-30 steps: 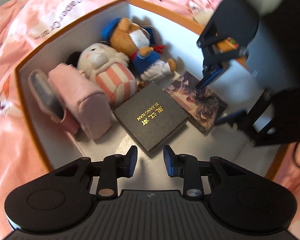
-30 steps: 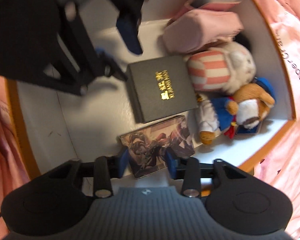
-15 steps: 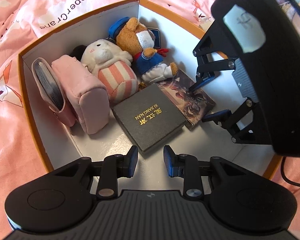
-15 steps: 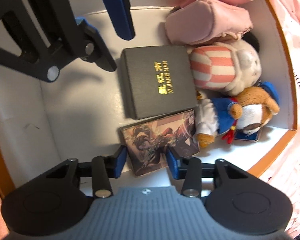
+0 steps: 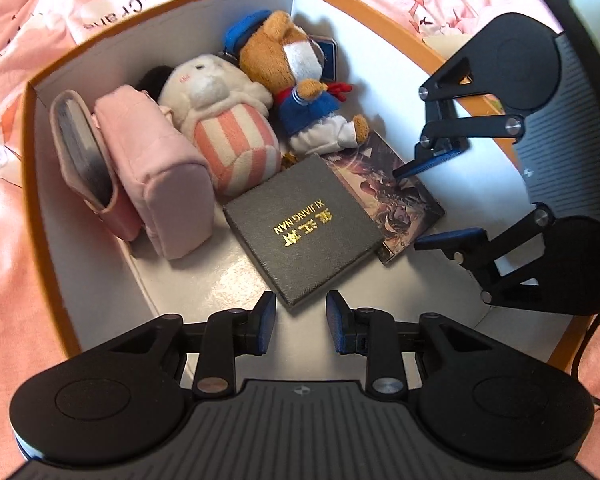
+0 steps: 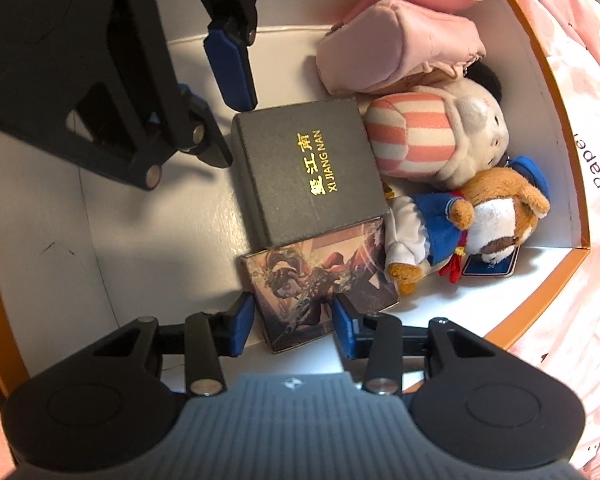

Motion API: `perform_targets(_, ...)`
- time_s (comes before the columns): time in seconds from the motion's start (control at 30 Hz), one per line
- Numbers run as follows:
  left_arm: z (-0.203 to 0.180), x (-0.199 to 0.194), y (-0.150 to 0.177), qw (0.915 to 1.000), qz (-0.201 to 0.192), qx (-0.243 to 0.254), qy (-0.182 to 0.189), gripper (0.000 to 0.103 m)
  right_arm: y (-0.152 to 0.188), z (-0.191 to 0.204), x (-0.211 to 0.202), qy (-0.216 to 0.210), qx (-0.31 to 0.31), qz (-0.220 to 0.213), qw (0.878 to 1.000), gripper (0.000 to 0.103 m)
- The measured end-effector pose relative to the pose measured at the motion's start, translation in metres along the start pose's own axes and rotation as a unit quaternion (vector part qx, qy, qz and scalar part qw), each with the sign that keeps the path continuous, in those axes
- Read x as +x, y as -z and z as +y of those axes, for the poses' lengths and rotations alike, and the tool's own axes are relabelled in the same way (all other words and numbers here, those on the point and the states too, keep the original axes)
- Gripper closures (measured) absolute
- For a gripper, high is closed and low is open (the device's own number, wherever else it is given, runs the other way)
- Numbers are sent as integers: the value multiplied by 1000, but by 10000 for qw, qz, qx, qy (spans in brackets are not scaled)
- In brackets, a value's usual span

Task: Organize objects
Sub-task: 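Withdraw both grippers from the box toward the remaining loose items, then grasp the tan cube with the left gripper while the right gripper grasps the cream roll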

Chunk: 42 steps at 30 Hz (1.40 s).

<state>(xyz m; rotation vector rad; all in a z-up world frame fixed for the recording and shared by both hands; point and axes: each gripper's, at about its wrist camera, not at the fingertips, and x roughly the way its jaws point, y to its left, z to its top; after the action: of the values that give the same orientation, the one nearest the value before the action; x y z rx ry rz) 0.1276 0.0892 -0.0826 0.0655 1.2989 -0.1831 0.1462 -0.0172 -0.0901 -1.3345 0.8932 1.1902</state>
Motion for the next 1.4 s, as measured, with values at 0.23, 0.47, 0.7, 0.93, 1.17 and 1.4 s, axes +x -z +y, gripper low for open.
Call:
perform_targets(0.23, -10, -49, 0, 9981, -581, 171, 109, 68, 33, -9, -66, 141, 850, -961, 9916, 59)
perform_targets(0.47, -50, -90, -17, 9840, -1581, 728, 385, 68, 94, -52, -127, 617, 2743, -2120, 9359, 58)
perform_targets(0.7, -94, -74, -42, 9742, -1845, 1254, 348, 67, 175, -71, -104, 1124, 4836, -2577, 8289, 58)
perform_targets(0.93, -107, -28, -87, 9681, -1564, 1952, 117, 43, 218, -76, -67, 1137, 5686, -2503, 7753, 58)
perform_targets(1.17, -113, 25, -128, 9529, -854, 2896, -287, 32, 236, -97, -23, 1269, 5971, -2201, 7608, 53)
perform_targets(1.4, -112, 69, -152, 9356, -169, 3493, -480, 22, 248, -109, -3, 1082, 5951, -2259, 7636, 46)
